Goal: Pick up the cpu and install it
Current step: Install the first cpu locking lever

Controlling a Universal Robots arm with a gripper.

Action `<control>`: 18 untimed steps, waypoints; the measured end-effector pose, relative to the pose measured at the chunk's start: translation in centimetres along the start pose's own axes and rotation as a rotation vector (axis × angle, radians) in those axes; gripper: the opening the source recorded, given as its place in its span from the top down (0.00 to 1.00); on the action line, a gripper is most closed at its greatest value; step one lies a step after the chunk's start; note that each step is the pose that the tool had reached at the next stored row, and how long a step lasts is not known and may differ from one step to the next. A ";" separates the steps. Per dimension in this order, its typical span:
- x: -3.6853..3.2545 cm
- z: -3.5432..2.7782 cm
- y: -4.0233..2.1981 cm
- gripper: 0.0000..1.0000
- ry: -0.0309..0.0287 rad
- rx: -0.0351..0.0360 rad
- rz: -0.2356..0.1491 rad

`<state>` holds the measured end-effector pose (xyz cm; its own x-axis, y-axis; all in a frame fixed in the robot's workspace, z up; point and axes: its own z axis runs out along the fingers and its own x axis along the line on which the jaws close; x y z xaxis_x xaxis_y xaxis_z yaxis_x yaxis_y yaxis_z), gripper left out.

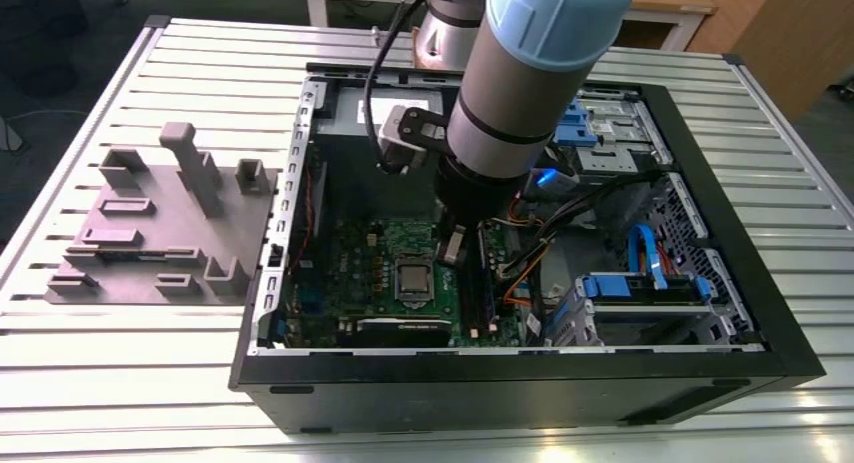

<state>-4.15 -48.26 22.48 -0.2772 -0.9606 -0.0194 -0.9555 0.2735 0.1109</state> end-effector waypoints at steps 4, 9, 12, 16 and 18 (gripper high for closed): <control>0.29 0.25 -0.11 0.90 0.0027 -0.0005 -0.026; 0.75 0.60 -0.27 0.90 0.0044 -0.0008 -0.039; 0.98 0.77 -0.35 0.90 0.0055 -0.0009 -0.047; 1.29 0.87 -0.46 0.90 0.0088 -0.0006 -0.059; 1.45 0.91 -0.51 0.90 0.0101 -0.0006 -0.066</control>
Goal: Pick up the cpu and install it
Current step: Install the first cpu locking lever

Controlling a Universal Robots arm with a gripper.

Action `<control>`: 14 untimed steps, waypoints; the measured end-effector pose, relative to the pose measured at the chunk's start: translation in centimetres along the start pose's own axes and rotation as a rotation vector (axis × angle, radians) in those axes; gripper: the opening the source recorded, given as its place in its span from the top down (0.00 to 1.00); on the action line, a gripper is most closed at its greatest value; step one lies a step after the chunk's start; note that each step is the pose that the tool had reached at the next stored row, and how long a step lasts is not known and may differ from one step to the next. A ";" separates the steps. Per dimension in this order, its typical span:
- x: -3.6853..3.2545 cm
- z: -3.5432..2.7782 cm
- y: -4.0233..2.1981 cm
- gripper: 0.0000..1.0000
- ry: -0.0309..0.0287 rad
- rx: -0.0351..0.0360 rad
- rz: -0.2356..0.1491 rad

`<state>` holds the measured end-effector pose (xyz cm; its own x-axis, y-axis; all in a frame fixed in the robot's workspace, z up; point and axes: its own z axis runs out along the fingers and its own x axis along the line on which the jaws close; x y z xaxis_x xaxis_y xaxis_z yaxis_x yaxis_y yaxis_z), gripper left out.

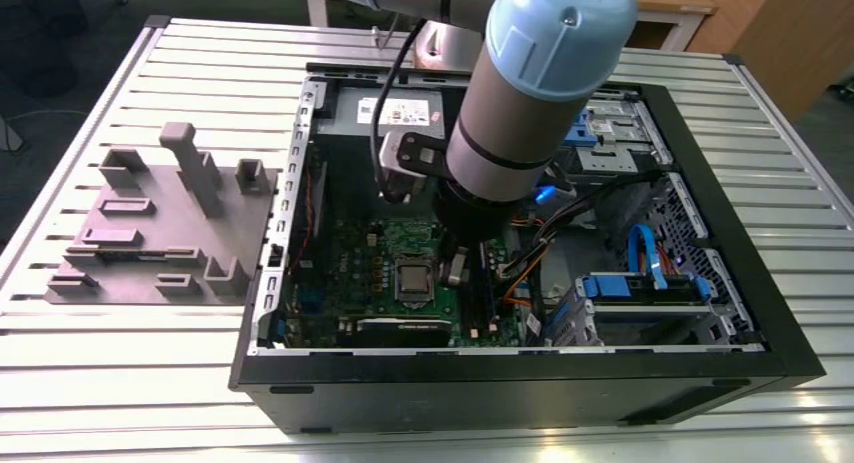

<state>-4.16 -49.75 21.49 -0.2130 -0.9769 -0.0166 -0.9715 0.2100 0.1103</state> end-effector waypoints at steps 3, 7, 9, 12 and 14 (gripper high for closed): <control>0.22 0.11 -0.06 0.90 0.0012 -0.0001 -0.010; 0.37 0.44 -0.13 0.90 0.0030 -0.0003 -0.025; 0.40 0.57 -0.14 0.90 0.0049 -0.0006 -0.039; 0.46 0.68 -0.16 0.90 0.0085 -0.0013 -0.071; 0.48 0.73 -0.15 0.90 0.0109 -0.0016 -0.094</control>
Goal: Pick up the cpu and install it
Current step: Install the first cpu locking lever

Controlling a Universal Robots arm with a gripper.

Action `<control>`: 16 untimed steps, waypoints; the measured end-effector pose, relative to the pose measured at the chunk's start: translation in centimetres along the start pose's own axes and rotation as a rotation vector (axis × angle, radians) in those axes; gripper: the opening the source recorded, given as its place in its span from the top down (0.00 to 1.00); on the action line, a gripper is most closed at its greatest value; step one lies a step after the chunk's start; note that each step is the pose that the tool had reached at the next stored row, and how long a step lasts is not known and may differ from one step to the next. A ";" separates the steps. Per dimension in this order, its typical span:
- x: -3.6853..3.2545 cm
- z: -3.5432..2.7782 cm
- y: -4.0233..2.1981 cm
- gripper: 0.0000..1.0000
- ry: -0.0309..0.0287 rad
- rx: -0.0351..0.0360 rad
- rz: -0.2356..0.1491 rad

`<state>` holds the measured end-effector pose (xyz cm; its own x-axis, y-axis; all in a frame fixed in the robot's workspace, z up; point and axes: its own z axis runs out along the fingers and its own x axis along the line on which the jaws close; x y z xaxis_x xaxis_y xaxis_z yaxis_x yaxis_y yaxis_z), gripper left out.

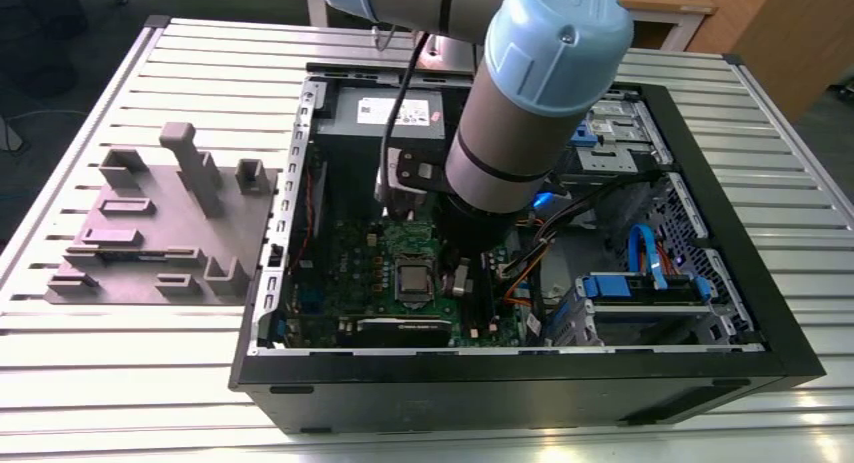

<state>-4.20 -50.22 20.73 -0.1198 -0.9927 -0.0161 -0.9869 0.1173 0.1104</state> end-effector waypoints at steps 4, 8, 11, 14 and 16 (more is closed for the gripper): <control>0.04 0.14 0.02 0.90 0.0022 0.0004 -0.023; 0.05 0.39 0.00 0.90 0.0020 0.0004 -0.030; 0.09 0.62 0.00 0.90 0.0023 0.0002 -0.039; 0.18 0.81 0.04 0.90 0.0035 0.0001 -0.050; 0.23 0.91 0.07 0.90 0.0048 -0.0001 -0.061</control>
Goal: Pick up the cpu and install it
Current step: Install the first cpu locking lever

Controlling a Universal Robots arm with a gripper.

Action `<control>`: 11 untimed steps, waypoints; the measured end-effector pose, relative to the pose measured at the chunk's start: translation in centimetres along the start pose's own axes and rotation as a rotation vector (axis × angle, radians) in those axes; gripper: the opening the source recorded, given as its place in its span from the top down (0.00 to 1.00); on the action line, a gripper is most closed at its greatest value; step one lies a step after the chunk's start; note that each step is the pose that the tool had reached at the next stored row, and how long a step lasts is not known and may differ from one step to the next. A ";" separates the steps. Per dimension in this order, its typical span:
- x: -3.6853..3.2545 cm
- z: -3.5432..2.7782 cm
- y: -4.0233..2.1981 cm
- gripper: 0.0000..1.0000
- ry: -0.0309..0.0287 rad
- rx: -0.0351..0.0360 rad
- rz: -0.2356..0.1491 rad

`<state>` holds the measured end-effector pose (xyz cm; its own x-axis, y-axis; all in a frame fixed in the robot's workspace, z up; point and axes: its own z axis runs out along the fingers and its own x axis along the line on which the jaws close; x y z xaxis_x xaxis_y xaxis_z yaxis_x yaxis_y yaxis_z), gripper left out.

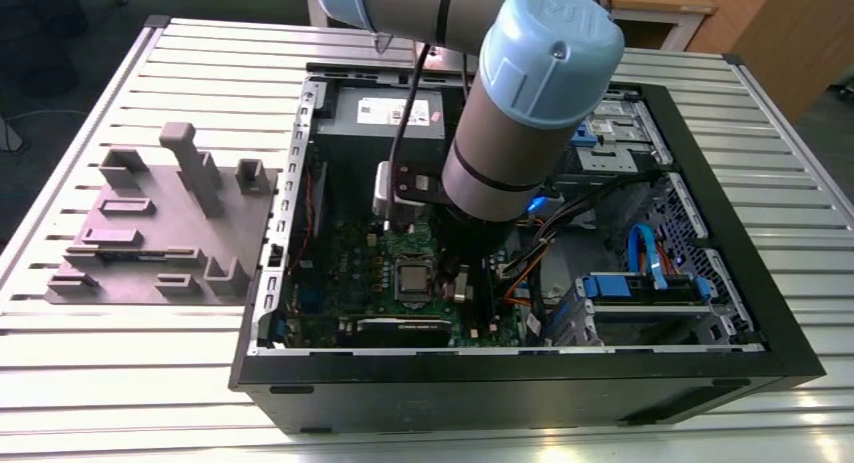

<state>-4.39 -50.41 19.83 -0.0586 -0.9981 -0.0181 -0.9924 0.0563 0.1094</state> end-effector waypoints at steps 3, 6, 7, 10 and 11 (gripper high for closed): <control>0.05 0.10 0.11 0.90 0.0020 -0.0003 -0.018; 0.07 0.24 0.17 0.90 0.0032 -0.0005 -0.029; 0.07 0.32 0.16 0.90 0.0033 -0.0006 -0.031; 0.08 0.53 0.15 0.90 0.0037 -0.0007 -0.034; 0.08 0.57 0.14 0.90 0.0037 -0.0007 -0.034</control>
<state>-4.60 -50.47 19.28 -0.0247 -0.9995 -0.0181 -0.9937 0.0226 0.1095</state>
